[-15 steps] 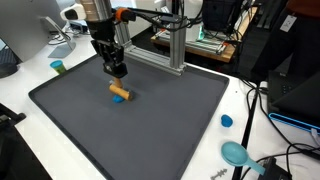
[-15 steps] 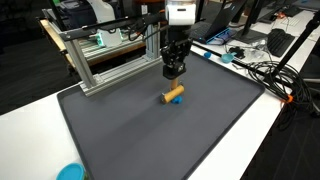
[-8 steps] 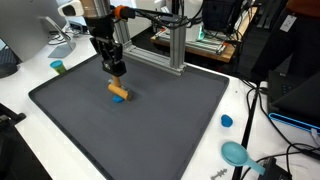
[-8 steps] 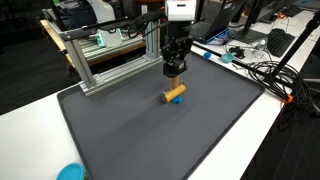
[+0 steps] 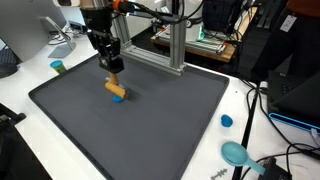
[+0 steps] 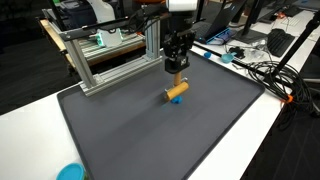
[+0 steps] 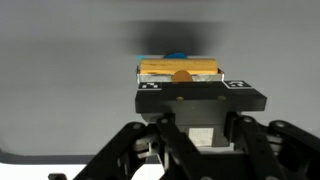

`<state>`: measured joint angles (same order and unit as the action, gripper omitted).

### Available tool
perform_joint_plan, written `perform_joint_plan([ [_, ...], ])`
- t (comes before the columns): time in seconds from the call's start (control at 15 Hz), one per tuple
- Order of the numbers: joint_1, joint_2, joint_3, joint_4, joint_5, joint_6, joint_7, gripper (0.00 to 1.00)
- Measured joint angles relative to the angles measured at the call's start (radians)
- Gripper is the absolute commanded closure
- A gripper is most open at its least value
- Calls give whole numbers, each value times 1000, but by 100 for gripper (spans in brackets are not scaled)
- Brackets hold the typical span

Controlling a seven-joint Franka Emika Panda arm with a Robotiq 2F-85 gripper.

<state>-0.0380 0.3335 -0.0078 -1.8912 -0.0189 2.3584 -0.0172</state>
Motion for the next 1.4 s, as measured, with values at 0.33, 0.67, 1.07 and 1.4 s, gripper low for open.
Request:
perform_joint_plan([
  [0.33, 1, 35, 1, 3, 7, 6, 29, 78],
  [0.67, -1, 47, 0, 10, 24, 12, 38, 78],
  [1.07, -1, 43, -1, 26, 30, 17, 41, 78],
  [1.4, -1, 44, -1, 37, 30, 17, 42, 78],
])
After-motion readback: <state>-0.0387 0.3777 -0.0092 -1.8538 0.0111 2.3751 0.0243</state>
